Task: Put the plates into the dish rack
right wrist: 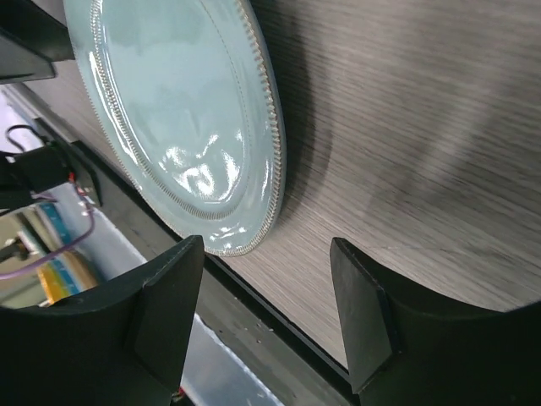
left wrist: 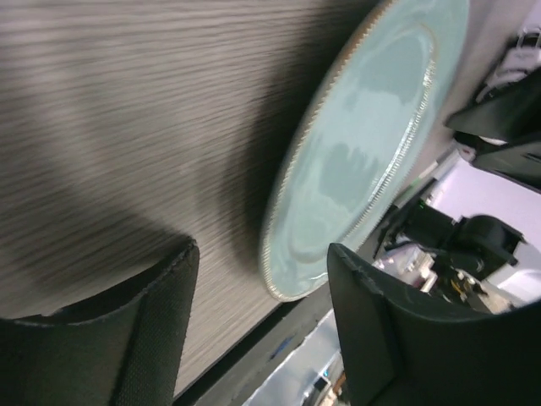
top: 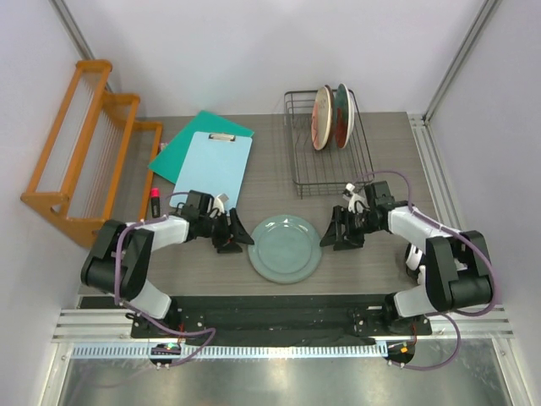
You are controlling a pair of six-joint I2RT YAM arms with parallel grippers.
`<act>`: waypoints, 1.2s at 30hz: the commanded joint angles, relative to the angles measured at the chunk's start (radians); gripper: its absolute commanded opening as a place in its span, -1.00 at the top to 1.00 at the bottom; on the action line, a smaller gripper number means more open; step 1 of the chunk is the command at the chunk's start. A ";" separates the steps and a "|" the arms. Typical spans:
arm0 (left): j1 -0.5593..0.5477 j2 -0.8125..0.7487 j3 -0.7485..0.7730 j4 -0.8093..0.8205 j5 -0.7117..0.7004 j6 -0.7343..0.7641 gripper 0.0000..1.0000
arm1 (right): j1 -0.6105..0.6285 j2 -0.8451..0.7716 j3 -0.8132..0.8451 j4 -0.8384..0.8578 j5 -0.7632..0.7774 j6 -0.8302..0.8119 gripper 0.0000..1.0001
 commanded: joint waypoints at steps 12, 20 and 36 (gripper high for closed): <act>-0.051 0.231 0.028 0.152 0.078 -0.043 0.83 | -0.020 0.308 -0.083 0.336 -0.279 0.142 -0.34; -0.050 0.265 0.040 0.158 0.140 -0.026 1.00 | -0.011 0.371 -0.137 0.566 -0.327 0.266 -0.31; -0.131 0.339 0.118 0.160 0.213 -0.049 1.00 | 0.079 0.303 -0.143 0.702 -0.319 0.356 0.50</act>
